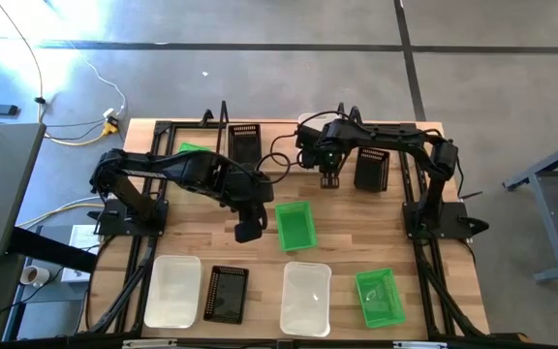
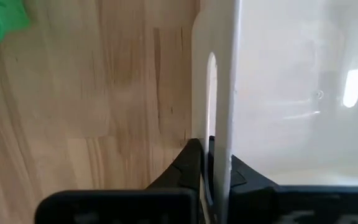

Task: Stack baskets on shelf by color
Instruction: Put the middle right white bin on the shelf, then put the middle green bin on the shelf

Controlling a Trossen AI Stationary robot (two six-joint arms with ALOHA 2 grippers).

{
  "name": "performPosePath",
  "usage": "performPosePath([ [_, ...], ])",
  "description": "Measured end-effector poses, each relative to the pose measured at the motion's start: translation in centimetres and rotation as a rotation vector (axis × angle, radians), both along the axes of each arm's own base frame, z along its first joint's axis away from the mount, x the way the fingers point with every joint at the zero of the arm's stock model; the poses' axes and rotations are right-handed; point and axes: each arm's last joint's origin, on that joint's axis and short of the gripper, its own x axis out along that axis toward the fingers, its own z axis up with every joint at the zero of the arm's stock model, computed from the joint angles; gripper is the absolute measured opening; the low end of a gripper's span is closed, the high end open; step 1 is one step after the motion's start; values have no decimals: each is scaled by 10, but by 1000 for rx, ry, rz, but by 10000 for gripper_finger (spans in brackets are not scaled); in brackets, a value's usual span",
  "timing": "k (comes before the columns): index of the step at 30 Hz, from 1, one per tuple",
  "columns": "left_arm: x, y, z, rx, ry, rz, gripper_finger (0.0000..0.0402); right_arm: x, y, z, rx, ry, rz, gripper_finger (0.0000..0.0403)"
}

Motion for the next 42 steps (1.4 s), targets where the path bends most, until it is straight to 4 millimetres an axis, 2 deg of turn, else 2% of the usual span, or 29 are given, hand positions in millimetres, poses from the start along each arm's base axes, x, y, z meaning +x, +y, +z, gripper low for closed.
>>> performPosePath([
  [5, 0, 0, 0, -1, 0, 0, 101, 1, -2, 0, -40, -3, -3, 17],
  [14, 0, 0, 0, -1, 0, 0, 101, 1, -3, 0, -75, 13, -7, 70],
  [17, 0, 0, 0, -2, 0, 3, 101, 1, -1, 6, -68, 17, -19, 78],
  [23, 0, 0, 0, -5, -1, 9, 101, 2, 2, 33, -27, -46, -110, 81],
  [30, 0, -7, 0, -5, -1, -12, 101, -13, 13, 68, 30, -157, -230, 81],
  [42, 10, -21, 0, 2, -71, -52, 101, -44, 72, 127, 52, -394, -444, 81],
])
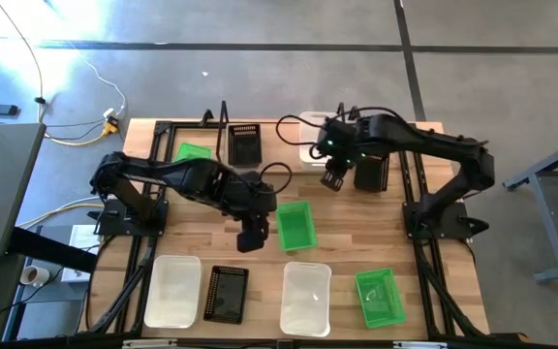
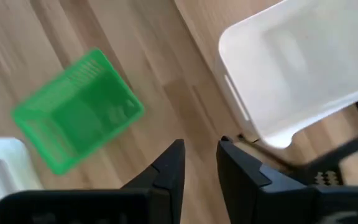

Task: Stack baskets on shelf by color
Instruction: Put the middle green bin on the shelf

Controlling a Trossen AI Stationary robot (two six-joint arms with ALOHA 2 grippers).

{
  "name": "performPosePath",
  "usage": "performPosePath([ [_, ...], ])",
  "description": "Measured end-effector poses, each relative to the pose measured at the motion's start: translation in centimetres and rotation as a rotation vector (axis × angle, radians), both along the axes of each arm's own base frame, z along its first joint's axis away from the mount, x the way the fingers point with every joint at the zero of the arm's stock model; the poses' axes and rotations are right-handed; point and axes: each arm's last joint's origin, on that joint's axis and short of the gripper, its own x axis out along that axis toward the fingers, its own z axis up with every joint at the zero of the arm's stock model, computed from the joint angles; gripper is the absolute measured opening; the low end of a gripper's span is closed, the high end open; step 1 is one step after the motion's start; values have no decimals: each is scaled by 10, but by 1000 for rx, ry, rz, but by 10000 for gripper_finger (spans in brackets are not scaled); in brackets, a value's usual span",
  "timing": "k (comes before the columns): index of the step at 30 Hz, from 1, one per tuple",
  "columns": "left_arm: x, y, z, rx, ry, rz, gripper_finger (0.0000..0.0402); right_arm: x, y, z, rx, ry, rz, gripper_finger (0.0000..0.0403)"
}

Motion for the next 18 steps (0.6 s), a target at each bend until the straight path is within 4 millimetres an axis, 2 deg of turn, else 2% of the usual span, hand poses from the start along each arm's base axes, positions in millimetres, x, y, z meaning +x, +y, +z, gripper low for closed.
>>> performPosePath([
  [10, 8, -2, -7, -18, 6, -17, 108, -29, 44, 31, -16, -161, -220, 81],
  [18, 17, -3, -14, -10, 9, -12, 162, -42, 65, 39, 21, -216, -282, 81],
])
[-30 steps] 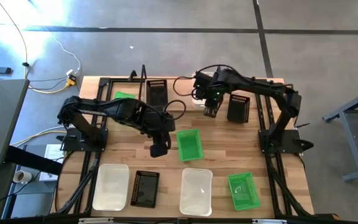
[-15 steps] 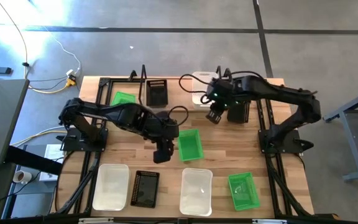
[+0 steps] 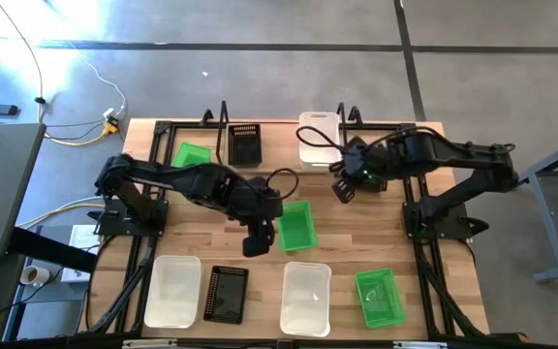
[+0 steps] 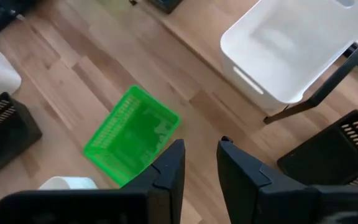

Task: Stack baskets on shelf by color
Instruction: Put the middle green bin on the shelf

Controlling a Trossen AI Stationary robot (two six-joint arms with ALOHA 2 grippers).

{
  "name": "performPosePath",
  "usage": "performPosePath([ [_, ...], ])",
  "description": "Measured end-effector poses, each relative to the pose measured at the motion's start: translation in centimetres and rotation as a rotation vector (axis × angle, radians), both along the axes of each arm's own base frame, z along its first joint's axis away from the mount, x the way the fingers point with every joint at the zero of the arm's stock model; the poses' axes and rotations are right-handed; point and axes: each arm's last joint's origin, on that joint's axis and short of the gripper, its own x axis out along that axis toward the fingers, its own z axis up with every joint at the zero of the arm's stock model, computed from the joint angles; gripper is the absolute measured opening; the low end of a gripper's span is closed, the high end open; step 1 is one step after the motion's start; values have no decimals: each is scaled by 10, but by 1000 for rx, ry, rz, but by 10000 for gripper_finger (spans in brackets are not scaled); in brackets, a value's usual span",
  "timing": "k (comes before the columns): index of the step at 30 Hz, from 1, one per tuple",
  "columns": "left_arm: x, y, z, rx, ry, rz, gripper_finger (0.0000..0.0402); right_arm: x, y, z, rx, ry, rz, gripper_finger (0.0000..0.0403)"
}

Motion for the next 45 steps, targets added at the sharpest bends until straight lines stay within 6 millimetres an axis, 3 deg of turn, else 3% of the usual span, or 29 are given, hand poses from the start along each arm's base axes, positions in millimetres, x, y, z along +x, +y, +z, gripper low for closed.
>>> performPosePath([
  [15, 52, -9, -63, 44, 81, -99, 181, -4, 4, -2, -36, 43, 25, 81],
  [29, 81, -13, -117, 74, 169, -109, 181, -6, 3, -3, -55, 79, 49, 81],
  [45, 97, -15, -150, 72, 193, -112, 181, -6, 4, -3, -53, 80, 49, 81],
])
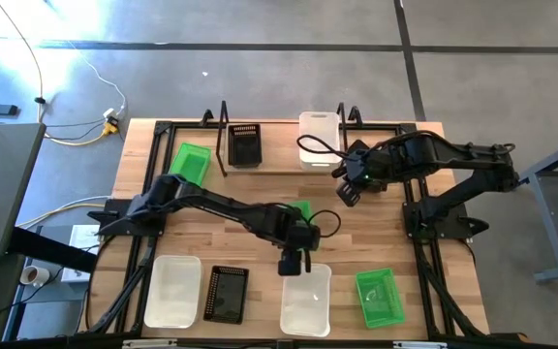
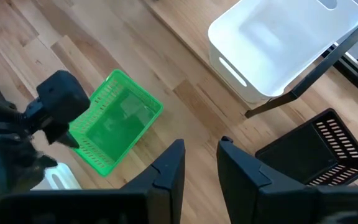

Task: Stack baskets on shelf by color
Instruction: Put the middle green bin on the shelf

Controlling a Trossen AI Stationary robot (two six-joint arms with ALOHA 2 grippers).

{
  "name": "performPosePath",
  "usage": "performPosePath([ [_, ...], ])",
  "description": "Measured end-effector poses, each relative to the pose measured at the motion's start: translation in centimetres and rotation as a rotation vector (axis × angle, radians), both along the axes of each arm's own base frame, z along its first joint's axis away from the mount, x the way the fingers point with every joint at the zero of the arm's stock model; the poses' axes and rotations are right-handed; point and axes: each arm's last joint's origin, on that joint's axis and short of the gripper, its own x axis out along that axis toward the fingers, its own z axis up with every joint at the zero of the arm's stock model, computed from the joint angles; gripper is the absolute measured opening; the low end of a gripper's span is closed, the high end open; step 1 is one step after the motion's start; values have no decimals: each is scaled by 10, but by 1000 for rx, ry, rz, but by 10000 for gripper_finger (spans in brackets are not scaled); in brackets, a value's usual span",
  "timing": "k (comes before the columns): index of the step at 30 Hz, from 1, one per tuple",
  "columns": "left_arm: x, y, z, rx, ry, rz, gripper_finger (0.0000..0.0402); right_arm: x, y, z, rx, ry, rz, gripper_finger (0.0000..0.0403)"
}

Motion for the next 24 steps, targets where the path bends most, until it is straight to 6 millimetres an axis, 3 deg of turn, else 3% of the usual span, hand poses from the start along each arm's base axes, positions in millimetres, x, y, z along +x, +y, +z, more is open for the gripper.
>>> performPosePath([
  [15, 11, 3, -38, 18, 60, 12, 176, 0, 0, 0, 1, -2, 0, 81],
  [24, 13, 7, -52, 13, 101, -7, 103, 0, 0, 0, 9, -3, -4, 81],
])
